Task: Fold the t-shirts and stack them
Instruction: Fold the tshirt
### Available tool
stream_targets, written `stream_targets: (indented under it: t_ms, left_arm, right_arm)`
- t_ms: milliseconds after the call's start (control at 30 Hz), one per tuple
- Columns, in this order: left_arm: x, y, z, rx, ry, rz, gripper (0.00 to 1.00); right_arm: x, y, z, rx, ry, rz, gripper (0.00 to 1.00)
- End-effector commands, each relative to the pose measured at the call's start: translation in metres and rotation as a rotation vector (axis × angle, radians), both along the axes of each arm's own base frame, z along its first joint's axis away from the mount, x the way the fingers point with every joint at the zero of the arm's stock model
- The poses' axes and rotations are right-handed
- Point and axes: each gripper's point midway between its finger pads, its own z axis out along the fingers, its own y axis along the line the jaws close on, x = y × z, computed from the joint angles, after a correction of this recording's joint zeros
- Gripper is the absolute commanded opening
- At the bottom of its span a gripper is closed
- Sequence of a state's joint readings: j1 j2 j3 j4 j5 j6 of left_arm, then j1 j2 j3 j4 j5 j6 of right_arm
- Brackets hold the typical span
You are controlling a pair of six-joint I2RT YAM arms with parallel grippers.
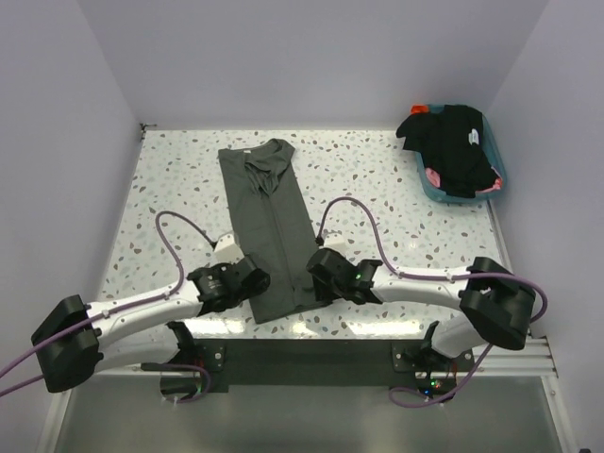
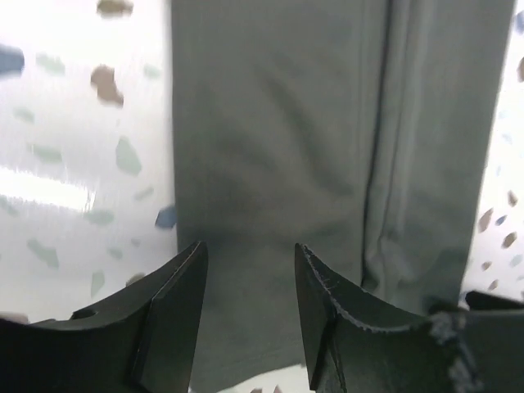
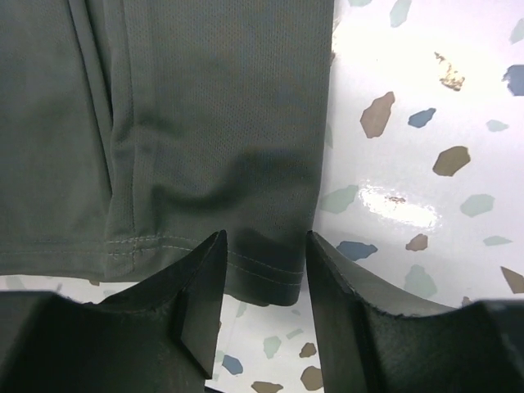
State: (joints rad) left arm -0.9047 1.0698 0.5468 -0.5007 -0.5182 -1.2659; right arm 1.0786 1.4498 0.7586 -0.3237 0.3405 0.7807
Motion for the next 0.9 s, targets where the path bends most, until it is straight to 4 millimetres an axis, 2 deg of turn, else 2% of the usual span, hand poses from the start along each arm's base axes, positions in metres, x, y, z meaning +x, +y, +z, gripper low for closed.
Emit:
stream_targets:
  t_ms: [0, 167, 367, 500, 633, 733, 767, 867]
  left_arm:
    - [-0.019, 0.013, -0.013, 0.008, 0.017, 0.116, 0.52]
    - [-0.04, 0.011, -0.029, 0.027, 0.06, 0.093, 0.53]
    - [-0.049, 0.009, -0.039, 0.01, 0.097, 0.077, 0.5]
    - [-0.056, 0.007, -0.047, -0.01, 0.118, 0.053, 0.43]
    - [-0.063, 0.007, -0.06, -0.009, 0.15, 0.027, 0.37]
    - [-0.068, 0.009, -0.064, -0.003, 0.17, 0.01, 0.31]
    - [-0.069, 0.01, -0.065, 0.002, 0.174, 0.005, 0.3]
    - [-0.071, 0.012, -0.063, -0.002, 0.174, -0.007, 0.29]
  right_arm:
    - [0.0, 0.007, -0.007, 0.034, 0.007, -0.003, 0.46]
    - [-0.008, -0.004, -0.025, 0.012, 0.036, -0.014, 0.41]
    - [-0.017, -0.015, -0.042, -0.01, 0.071, -0.021, 0.31]
    - [-0.02, -0.023, -0.041, -0.013, 0.066, -0.029, 0.23]
    - [-0.022, -0.03, -0.036, -0.015, 0.058, -0.034, 0.21]
    - [-0.024, -0.035, -0.033, -0.01, 0.053, -0.035, 0.31]
    - [-0.026, -0.038, -0.034, -0.014, 0.056, -0.038, 0.38]
    - [-0.028, -0.042, -0.029, -0.006, 0.053, -0.037, 0.48]
